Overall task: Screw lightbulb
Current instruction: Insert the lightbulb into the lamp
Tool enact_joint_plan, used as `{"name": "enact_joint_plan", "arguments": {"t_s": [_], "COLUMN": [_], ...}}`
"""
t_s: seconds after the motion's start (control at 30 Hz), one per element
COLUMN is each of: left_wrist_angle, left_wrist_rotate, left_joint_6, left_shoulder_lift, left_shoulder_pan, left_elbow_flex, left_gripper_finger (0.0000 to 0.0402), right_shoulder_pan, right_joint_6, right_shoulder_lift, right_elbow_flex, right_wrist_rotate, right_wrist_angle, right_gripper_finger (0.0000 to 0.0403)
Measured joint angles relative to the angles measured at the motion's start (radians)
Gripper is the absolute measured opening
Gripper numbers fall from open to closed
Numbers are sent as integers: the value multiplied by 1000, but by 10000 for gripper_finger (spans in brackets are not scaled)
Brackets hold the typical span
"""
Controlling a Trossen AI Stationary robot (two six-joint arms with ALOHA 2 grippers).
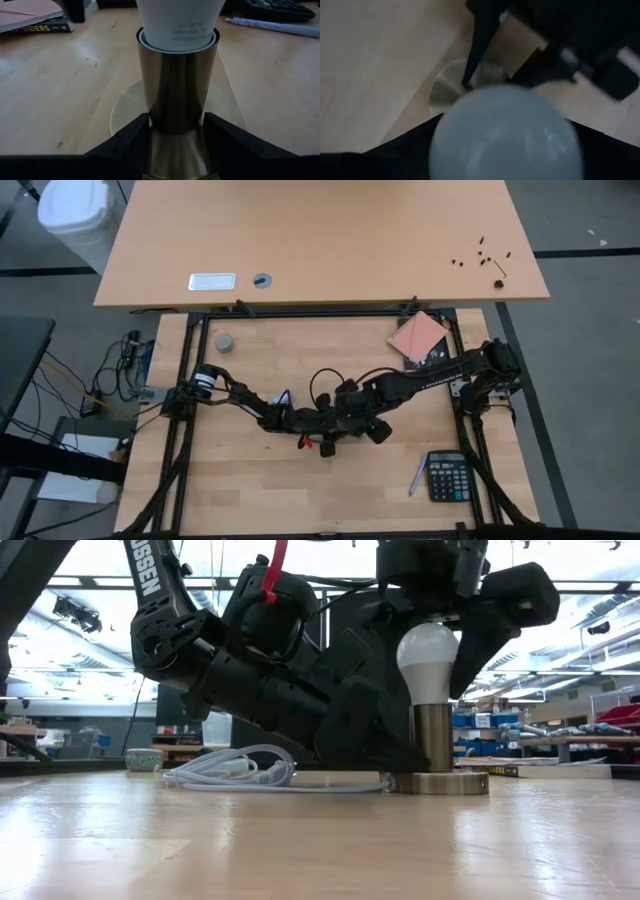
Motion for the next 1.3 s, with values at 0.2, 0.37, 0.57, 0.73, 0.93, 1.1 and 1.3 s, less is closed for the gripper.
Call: {"name": "enact_joint_plan", "arguments": {"t_s": [0.2, 0.37, 0.57, 0.73, 0.93, 1.1, 1.3], "left_wrist_angle": [-2, -4, -4, -4, 0, 5, 15], "left_wrist_rotate": [-2, -2, -2, 3, 30, 92, 130], "left_joint_6": [-1, -25, -27, -27, -24, -17, 23], "left_shoulder_lift": [0, 0, 0, 0, 0, 1, 2], "left_shoulder_pan": [0, 0, 0, 0, 0, 0, -1], "left_elbow_flex": [0, 0, 0, -1, -2, -2, -2], "left_gripper_finger": [193, 193, 193, 193, 193, 193, 193], "right_shoulder_pan": [-17, -28, -36, -52, -51, -25, -16], "right_joint_6": [98, 192, 270, 346, 447, 467, 504], "right_shoulder_lift": [-5, -5, -79, -258, -459, -490, -487], "right_elbow_flex": [0, 0, -86, -294, -613, -825, -915], "right_wrist_rotate": [-6, -103, -137, -158, -143, -128, -110], "right_wrist_angle": [-120, -163, -108, 119, 602, 1023, 1212], "right_gripper_finger": [341, 342, 334, 324, 319, 318, 312]}}
